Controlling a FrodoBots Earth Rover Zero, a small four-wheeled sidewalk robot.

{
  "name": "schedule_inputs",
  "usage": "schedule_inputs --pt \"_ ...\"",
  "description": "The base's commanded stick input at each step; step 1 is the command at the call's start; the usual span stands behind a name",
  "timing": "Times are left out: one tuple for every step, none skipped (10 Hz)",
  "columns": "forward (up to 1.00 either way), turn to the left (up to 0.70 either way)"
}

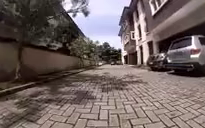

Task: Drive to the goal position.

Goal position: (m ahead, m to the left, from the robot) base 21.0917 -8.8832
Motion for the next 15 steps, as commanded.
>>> schedule_inputs --pt "0.5 0.0" --pt "0.5 0.0" --pt "0.5 0.0" --pt "0.5 0.0" --pt "0.5 0.0" --pt "0.5 0.0" --pt "0.5 0.0" --pt "0.5 0.0" --pt "0.5 0.0" --pt "0.5 0.0" --pt "0.5 0.0" --pt "0.5 0.0" --pt "0.5 0.0" --pt "0.5 0.0" --pt "0.5 0.0"
